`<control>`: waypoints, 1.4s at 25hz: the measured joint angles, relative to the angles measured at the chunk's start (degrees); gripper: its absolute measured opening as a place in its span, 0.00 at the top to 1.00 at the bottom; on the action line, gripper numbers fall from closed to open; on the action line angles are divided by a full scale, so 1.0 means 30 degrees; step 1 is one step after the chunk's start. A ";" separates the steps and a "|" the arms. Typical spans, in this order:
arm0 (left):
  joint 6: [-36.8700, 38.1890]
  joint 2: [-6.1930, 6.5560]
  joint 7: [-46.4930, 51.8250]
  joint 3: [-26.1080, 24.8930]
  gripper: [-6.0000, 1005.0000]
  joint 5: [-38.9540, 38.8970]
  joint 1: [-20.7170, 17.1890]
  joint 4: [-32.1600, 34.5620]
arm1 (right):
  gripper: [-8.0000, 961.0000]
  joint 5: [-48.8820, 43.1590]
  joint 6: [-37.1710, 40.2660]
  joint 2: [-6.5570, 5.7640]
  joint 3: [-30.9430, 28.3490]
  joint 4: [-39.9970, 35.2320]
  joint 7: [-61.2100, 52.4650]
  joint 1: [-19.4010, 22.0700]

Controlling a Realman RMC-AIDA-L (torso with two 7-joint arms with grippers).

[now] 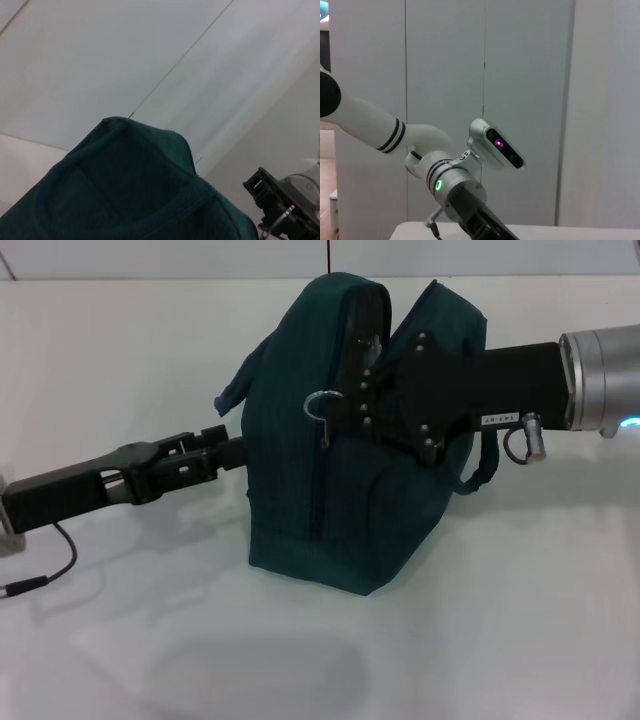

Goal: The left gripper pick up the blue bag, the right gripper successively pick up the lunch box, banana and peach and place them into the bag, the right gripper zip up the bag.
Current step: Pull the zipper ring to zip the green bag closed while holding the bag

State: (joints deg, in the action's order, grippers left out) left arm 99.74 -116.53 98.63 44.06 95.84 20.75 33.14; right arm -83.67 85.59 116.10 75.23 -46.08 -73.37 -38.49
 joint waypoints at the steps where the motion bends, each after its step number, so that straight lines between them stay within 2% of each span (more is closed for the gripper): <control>1: -0.0005 -0.0052 -0.0047 -0.0037 0.11 -0.0006 0.0092 0.0000 | 0.99 0.0012 0.0035 0.0000 0.0002 -0.0044 -0.0029 -0.0021; 6: -0.0040 -0.0400 -0.0433 0.0061 0.11 0.0154 0.0685 -0.0120 | 0.99 0.0586 0.0098 -0.0061 0.0001 -0.0140 -0.0102 -0.0063; 15: -0.0327 -0.0773 -0.0771 -0.0019 0.11 0.0289 0.1000 -0.0244 | 0.99 0.0890 0.0149 -0.0147 0.0001 -0.0156 -0.0351 -0.0278; 25: -0.0439 -0.0875 -0.0798 -0.0097 0.33 0.0203 0.1050 -0.0559 | 0.99 0.0902 0.0165 -0.0119 0.0000 -0.0056 -0.0388 -0.0125; 31: -0.0418 -0.0915 -0.1921 -0.0078 0.46 0.0169 0.1046 -0.1265 | 0.99 0.0932 0.0177 -0.0111 -0.0001 -0.0011 -0.0658 0.0070; 35: -0.0389 -0.0912 -0.2101 0.0014 0.60 0.0205 0.1036 -0.1434 | 0.99 0.0955 0.0193 -0.0085 -0.0009 -0.0006 -0.1037 0.0128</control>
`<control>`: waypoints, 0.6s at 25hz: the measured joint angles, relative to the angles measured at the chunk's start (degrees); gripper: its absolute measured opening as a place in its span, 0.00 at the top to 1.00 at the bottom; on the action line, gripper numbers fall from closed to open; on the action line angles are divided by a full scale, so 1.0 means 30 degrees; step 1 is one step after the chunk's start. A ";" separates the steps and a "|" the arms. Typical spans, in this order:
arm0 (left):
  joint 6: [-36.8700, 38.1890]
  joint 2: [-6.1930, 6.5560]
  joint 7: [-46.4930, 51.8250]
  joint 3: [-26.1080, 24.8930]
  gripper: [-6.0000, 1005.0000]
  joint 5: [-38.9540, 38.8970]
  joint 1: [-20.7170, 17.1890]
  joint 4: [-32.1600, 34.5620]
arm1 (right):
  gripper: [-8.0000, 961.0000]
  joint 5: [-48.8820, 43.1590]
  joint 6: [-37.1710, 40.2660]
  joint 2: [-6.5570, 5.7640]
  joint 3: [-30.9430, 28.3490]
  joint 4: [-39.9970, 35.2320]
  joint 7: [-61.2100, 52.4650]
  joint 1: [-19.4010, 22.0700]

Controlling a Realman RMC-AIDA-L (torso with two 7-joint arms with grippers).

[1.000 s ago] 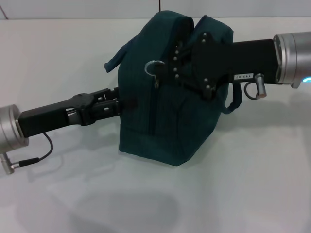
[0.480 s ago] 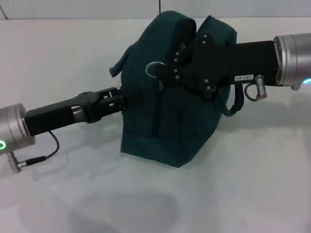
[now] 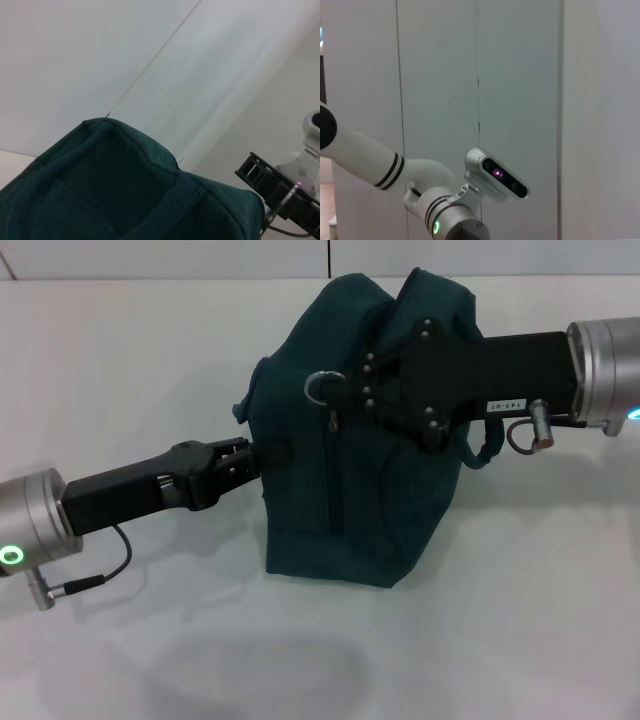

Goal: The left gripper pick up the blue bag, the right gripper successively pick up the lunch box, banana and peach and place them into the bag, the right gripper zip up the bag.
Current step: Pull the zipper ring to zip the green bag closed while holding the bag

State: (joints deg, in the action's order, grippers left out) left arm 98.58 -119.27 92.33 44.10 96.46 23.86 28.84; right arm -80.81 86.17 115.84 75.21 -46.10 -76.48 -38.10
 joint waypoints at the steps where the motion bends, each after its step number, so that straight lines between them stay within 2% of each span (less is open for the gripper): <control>1: 0.0014 0.0000 -0.0062 0.0006 0.64 0.0014 0.0005 -0.0039 | 0.99 0.0010 0.0040 0.0000 -0.0022 -0.0027 -0.0116 0.0044; 5: 0.0090 -0.0024 -0.0522 0.0032 0.85 0.0066 -0.0021 -0.0103 | 0.99 0.0345 0.0231 -0.0026 -0.0139 -0.0085 -0.0414 0.0247; 15: 0.0569 -0.0049 -0.1582 0.0067 0.93 0.0144 0.0018 -0.0880 | 0.99 0.0785 0.0025 -0.0093 -0.0317 0.0048 -0.1905 0.0493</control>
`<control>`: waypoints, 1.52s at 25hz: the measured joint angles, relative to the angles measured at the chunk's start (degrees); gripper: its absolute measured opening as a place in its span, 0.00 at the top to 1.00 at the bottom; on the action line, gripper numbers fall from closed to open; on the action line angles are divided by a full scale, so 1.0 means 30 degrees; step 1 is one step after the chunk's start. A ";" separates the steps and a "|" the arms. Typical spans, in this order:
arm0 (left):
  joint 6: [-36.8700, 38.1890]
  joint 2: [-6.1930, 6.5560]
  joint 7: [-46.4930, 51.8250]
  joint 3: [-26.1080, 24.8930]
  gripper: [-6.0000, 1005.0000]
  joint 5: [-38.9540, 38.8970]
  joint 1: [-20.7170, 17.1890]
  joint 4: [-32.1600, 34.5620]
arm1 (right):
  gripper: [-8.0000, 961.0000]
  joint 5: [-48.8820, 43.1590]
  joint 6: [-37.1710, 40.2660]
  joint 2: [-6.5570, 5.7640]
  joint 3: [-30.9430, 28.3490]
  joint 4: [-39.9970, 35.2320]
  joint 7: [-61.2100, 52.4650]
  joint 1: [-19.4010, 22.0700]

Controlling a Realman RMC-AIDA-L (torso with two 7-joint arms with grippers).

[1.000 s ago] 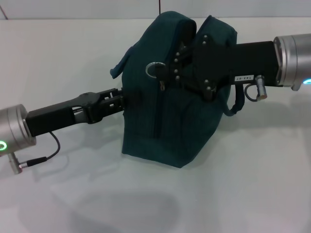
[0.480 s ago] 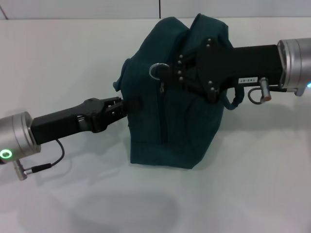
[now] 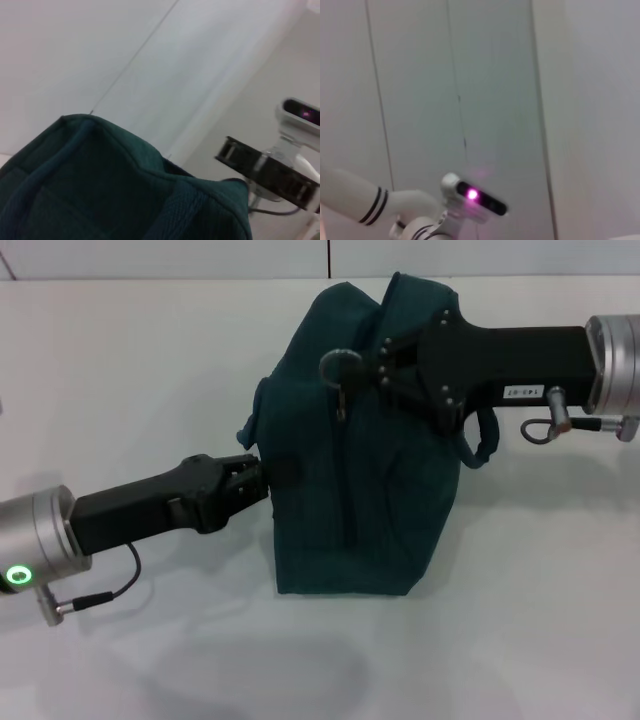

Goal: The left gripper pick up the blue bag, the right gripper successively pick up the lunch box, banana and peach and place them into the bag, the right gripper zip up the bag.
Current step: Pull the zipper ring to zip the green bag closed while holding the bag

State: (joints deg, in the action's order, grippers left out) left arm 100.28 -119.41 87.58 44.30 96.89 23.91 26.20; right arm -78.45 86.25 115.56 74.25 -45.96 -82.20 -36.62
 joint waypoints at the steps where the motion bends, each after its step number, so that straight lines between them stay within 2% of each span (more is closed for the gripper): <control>1: 0.0132 -0.0005 -0.0140 0.0001 0.93 0.0004 0.0000 -0.0070 | 0.99 0.0004 -0.0078 -0.0006 -0.0064 0.0027 -0.0218 0.0000; 9: 0.0412 -0.0036 -0.0692 0.0078 0.94 -0.0002 0.0013 -0.0437 | 0.99 0.0029 -0.0365 -0.0025 -0.1121 0.0827 -0.2445 -0.0030; 17: 0.0385 -0.0037 -0.0900 0.0332 0.94 0.0005 0.0028 -0.0474 | 0.99 0.0501 0.0481 -0.0023 -0.1608 0.0970 -0.2887 -0.0007; 38: 0.1380 -0.0009 -0.2319 0.0741 0.94 -0.0112 -0.0207 -0.0722 | 0.99 0.0709 -0.1659 -0.0056 -0.1706 0.2708 -0.3580 -0.0021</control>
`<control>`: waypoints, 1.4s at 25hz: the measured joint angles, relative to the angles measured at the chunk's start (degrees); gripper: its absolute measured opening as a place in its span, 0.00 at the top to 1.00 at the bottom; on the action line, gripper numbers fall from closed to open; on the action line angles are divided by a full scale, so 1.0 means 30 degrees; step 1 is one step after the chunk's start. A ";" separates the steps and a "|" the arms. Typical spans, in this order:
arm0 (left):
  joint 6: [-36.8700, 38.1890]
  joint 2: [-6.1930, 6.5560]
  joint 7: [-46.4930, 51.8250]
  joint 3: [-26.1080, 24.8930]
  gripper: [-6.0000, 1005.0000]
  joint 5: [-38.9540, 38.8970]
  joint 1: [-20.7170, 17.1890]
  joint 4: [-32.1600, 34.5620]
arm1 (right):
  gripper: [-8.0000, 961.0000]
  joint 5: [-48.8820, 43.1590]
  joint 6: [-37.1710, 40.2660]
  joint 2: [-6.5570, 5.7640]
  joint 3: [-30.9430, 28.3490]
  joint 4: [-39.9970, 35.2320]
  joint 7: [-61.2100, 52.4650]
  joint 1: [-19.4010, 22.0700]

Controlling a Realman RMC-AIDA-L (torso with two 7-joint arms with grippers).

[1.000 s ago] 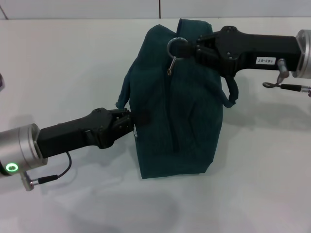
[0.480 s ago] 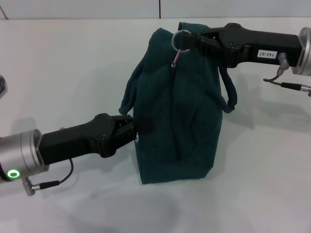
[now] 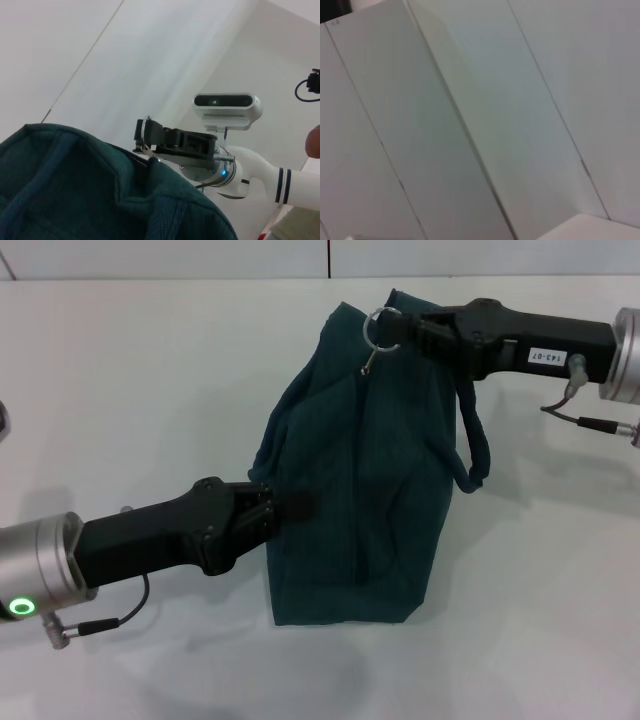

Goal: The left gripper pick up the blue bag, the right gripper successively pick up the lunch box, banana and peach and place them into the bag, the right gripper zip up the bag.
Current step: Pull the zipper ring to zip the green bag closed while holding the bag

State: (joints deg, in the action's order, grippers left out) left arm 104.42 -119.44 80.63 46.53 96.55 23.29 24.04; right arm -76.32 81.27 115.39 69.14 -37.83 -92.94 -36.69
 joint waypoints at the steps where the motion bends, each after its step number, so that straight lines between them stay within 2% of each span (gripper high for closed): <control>1: 0.0002 0.0001 -0.0001 0.0006 0.94 -0.0001 0.0000 -0.0015 | 0.99 -0.0001 -0.0174 0.0000 -0.0082 0.0030 0.0037 0.0004; 24: -0.0126 0.0118 0.0144 -0.0093 0.92 0.0041 0.0001 -0.0395 | 0.99 -0.0032 -0.0336 -0.0030 -0.0721 0.0548 0.0191 0.0012; 29: -0.0118 0.0042 0.0183 -0.0144 0.91 0.0015 -0.0005 -0.0398 | 0.99 -0.0020 0.0303 -0.0034 -0.0957 0.0713 0.0191 0.0010; 35: -0.0300 0.0048 0.2198 -0.0538 0.89 -0.0324 0.0198 -0.0395 | 0.99 -0.0011 0.1244 0.0005 -0.0898 0.0718 0.0201 0.0189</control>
State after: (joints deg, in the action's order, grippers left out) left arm 103.52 -119.30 87.22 44.91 95.58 23.88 22.85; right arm -76.36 85.00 115.41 66.44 -35.68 -92.34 -36.12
